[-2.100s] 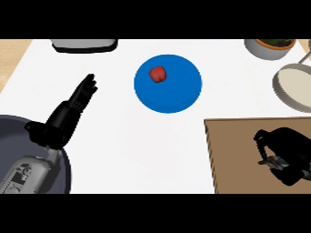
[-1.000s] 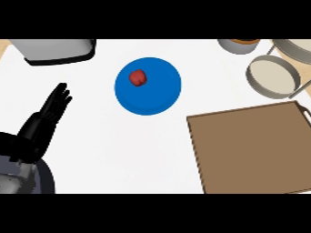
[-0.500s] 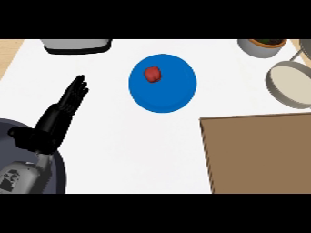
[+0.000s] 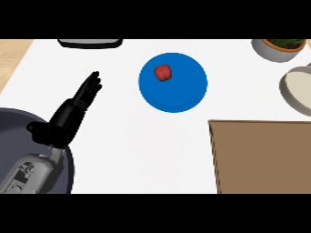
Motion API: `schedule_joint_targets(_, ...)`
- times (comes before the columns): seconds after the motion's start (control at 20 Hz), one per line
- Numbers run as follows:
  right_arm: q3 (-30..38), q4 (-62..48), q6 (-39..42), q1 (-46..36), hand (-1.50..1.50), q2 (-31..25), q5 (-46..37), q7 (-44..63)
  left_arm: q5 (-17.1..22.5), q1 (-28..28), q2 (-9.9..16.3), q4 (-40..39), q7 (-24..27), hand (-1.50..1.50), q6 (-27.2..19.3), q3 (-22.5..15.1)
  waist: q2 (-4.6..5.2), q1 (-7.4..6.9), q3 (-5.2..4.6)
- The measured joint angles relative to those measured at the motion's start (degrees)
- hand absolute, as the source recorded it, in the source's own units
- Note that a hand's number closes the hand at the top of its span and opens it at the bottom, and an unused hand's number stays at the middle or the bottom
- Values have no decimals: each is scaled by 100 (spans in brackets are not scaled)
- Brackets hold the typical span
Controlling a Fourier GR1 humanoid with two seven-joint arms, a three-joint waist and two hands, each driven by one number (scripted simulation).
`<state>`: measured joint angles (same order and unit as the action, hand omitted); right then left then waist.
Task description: Pick the eggplant from the tray and place it in the tiered basket
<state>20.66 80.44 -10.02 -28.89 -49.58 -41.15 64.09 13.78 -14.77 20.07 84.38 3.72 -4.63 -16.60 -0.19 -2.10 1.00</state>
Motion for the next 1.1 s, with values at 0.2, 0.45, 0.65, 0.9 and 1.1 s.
schedule_joint_targets(0.2, -50, -873, 56, -566, 150, 23, 2, -178, -8, -103, -18, -123, 47, 0, 36, -15, 17, -72, 6)
schedule_joint_targets(0.45, -40, -2052, -116, -1189, 150, 138, -68, -532, -21, -196, -83, -203, 41, 0, 29, -58, 40, -149, 22)
schedule_joint_targets(0.65, 8, -2894, -329, -1635, 150, 170, -135, -819, 7, -213, -76, -163, 18, 0, 90, -54, 52, -202, 10)
schedule_joint_targets(0.9, 122, -3719, -731, -2156, 150, 317, -133, -1215, 24, -242, -74, -212, 8, 0, 123, -51, 62, -208, 15)
schedule_joint_targets(1.1, 334, -4235, -1078, -2473, 150, 461, 23, -1537, 33, -231, -56, -226, 3, 0, 137, -28, 57, -192, 16)
